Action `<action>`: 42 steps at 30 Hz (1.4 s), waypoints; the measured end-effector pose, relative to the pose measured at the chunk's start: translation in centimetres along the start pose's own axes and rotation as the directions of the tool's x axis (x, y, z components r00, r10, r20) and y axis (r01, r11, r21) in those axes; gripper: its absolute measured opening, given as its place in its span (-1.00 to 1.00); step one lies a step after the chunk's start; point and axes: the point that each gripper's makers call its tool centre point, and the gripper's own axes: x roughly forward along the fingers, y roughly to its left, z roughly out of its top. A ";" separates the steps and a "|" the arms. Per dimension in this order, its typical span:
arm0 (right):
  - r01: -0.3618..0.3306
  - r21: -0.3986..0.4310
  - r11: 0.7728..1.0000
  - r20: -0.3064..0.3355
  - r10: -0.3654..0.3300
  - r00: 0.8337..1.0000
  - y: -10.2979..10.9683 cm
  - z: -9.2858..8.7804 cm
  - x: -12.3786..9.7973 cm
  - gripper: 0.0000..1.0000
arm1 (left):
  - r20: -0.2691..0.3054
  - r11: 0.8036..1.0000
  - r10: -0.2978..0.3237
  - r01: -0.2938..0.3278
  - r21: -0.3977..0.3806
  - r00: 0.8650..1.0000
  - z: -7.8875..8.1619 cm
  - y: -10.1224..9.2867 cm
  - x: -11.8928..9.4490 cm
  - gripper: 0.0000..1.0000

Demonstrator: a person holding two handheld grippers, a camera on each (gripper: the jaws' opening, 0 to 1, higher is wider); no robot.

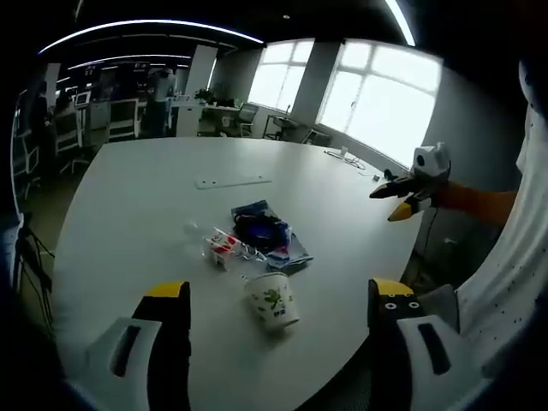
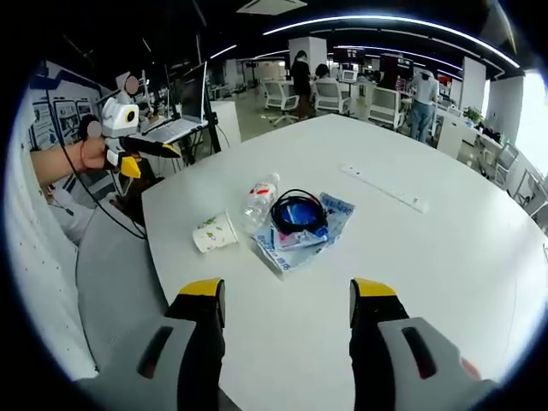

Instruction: Arrange the tabletop items into an orderly group along one side of the table until the central work area is clear of visible clutter.

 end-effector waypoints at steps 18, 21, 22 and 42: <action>0.006 -0.017 1.000 0.001 -0.006 1.000 -1.0 1.7 1.2 0.13 | 0.007 1.000 -0.002 0.002 0.015 1.000 1.3 0.7 0.7 0.73; 0.006 -0.016 1.000 0.003 -0.006 1.000 -1.1 2.0 1.6 0.13 | 0.007 1.000 -0.003 0.003 0.018 1.000 1.5 0.8 0.9 0.73; 0.005 -0.019 1.000 0.004 -0.005 1.000 -1.1 2.2 1.7 0.12 | 0.009 1.000 -0.004 0.004 0.018 1.000 1.7 0.9 1.0 0.73; -0.011 -0.034 0.999 0.021 0.012 1.000 -2.0 4.9 4.9 0.08 | 0.028 0.999 -0.018 0.017 0.043 0.999 4.3 2.2 3.6 0.71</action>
